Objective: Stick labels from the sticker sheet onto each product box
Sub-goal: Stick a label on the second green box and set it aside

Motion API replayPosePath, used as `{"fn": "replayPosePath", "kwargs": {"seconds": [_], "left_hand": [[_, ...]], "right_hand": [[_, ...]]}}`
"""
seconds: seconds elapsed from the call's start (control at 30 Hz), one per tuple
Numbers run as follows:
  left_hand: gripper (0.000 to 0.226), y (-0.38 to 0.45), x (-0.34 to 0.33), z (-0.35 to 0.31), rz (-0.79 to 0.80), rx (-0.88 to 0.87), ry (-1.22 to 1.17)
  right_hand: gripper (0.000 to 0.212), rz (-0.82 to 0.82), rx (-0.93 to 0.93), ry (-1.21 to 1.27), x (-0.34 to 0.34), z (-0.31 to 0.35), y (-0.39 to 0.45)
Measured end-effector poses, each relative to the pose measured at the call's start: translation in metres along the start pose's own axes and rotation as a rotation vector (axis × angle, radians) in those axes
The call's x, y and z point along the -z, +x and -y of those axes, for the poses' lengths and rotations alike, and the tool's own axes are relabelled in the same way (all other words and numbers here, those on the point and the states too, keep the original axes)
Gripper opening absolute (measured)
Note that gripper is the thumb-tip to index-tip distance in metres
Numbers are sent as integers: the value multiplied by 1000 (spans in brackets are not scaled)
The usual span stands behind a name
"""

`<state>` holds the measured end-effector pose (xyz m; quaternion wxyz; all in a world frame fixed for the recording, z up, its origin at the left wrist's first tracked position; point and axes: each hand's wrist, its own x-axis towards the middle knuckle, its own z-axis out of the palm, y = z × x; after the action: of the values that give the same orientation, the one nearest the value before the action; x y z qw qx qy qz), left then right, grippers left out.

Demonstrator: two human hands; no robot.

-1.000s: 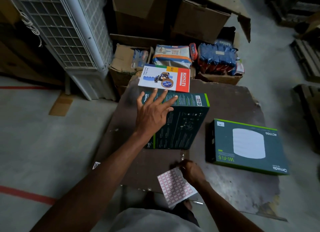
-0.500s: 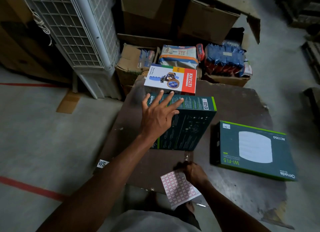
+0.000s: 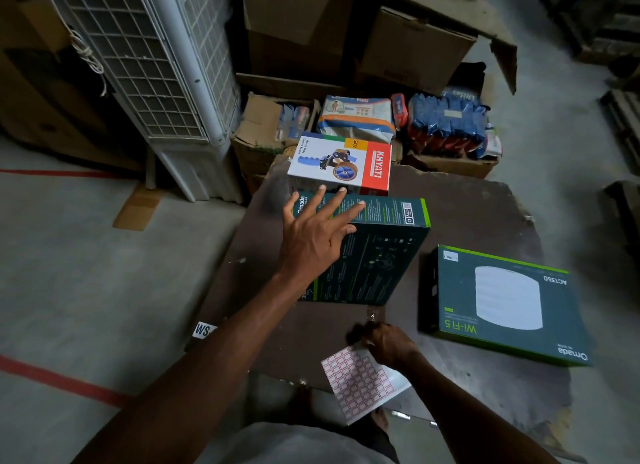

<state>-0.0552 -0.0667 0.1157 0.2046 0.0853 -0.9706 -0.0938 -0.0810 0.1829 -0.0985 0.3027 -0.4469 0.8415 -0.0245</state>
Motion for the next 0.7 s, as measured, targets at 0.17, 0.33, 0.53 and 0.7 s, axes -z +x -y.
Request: {"fn": "replayPosePath", "kwargs": {"seconds": [0.17,0.33,0.53,0.7], "left_hand": [[45,0,0,1,9,1,5],[45,0,1,-1,5,0,-6],[45,0,2,0,12,0,-20],[45,1,3,0,11,-2,-21]], "right_hand": [[46,48,35,-18,17,5,-7],[35,40,15,-12,33,14,-15],[28,54,-23,25,40,19,-18],[19,-16,-50,146,34,15,-17]]}}
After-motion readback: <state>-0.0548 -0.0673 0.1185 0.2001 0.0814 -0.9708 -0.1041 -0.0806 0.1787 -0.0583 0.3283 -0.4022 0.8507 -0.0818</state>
